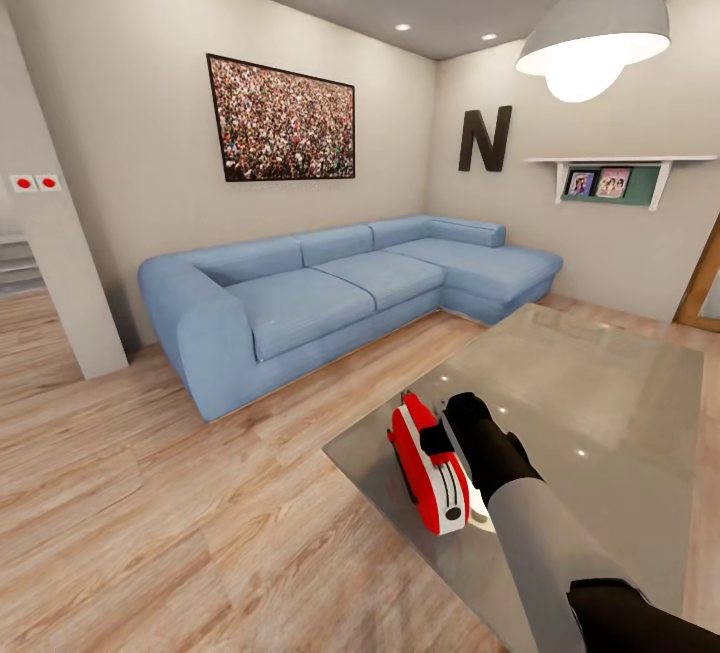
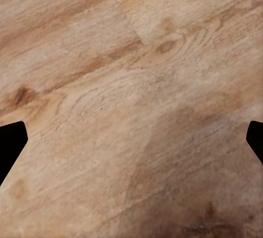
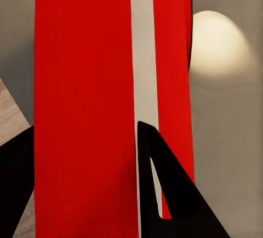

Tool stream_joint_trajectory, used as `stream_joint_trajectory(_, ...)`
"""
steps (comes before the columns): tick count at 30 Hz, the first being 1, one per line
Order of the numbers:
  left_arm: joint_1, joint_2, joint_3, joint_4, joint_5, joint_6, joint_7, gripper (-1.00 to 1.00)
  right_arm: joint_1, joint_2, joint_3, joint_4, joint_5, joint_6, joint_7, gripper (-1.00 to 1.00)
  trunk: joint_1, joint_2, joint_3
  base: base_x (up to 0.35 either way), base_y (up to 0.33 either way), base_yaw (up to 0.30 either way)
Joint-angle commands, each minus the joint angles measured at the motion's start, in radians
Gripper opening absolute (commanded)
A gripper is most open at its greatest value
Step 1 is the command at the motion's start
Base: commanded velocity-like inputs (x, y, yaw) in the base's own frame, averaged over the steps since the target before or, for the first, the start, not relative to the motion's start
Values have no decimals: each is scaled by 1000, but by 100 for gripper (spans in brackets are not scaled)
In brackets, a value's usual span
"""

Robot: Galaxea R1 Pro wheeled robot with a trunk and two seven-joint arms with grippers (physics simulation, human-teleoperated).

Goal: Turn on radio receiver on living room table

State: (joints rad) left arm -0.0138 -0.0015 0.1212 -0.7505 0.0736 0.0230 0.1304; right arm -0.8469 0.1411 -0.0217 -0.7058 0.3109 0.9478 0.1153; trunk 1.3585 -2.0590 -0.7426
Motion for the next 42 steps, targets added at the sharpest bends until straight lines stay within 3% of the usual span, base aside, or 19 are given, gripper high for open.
stream_joint_trajectory(1, 0, 0, 0, 0, 0, 0, 0, 100, 0, 0, 0, 0, -4, 0, 0, -100, 0, 0, 0, 0, 0, 0)
stream_joint_trajectory(20, 0, 15, 6, 0, -3, 2, 2, 100, 0, 1, -3, -3, 2, 0, 9, -100, 0, 0, 0, 0, 0, 0)
stream_joint_trajectory(42, 0, 17, 8, 0, -6, 3, 3, 100, 0, 1, -2, -8, 4, -2, 9, -100, -84, 154, 69, 0, 0, 0)
